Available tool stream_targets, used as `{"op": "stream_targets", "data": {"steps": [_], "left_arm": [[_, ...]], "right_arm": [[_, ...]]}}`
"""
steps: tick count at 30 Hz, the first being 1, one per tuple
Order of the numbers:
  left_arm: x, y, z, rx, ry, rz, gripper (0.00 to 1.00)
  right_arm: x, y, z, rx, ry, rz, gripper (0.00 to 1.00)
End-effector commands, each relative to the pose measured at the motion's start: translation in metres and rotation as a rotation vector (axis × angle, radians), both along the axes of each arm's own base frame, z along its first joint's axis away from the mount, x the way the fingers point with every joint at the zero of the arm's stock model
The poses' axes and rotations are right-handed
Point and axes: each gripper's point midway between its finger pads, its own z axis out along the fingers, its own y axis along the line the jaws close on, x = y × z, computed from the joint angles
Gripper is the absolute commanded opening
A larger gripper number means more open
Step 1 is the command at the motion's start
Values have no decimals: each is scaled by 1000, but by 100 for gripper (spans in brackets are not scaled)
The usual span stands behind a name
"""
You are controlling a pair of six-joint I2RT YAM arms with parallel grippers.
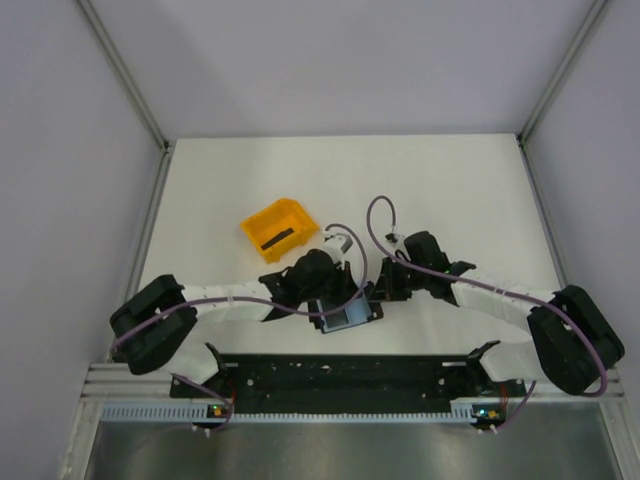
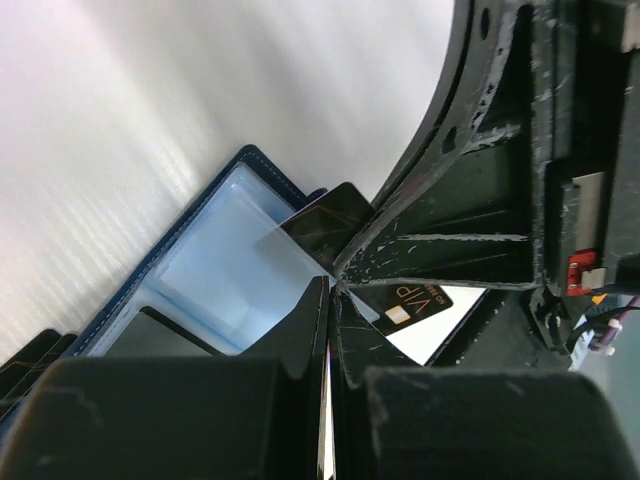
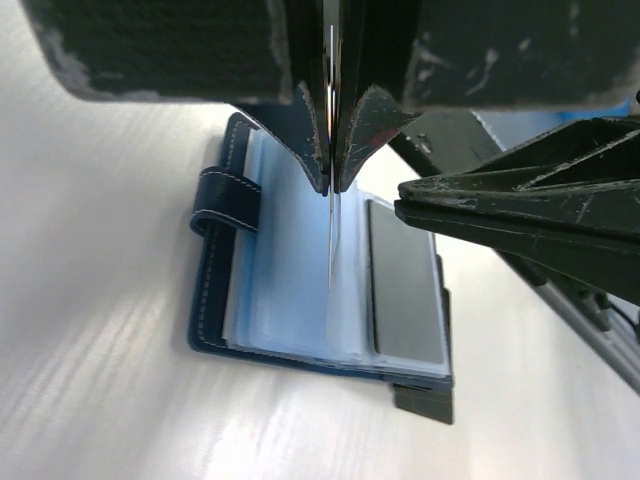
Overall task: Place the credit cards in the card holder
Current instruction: Turn over the card slot in the card holder.
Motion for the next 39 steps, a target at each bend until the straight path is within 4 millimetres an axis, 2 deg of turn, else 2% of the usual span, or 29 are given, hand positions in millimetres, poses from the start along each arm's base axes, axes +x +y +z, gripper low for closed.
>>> {"op": "stream_targets", "data": {"steps": [1,4,9,16,20,21,28,35,39], "left_arm": [[6,13,24,-19,-66,53,0],[12,32,31,12,-100,127,0],[13,65,34,41,-120,209,0],[6,97,27,55,-116,285,0],[3,107,18,66,-106,305,0],[0,111,10,95,-91,301,0],[0,112,-6,147,-69,293,0],[-7,106,-31,204,10,264,0],[-4,91,-16,112,-13,238,0]], "right_arm": [[4,17,31,127,-63,41,0],[5,23,42,172,-76,60,0],[4,33,46,208,-56,86,0],[-5,60,29,171,-25,143,0],[-3,71,13,146,-1,146,0],[-2,74,12,153,-1,144,0],[-2,75,-4,110,12,126,0],[0,74,5,129,-24,120,0],[-1,76,3,134,-12,128,0]]}}
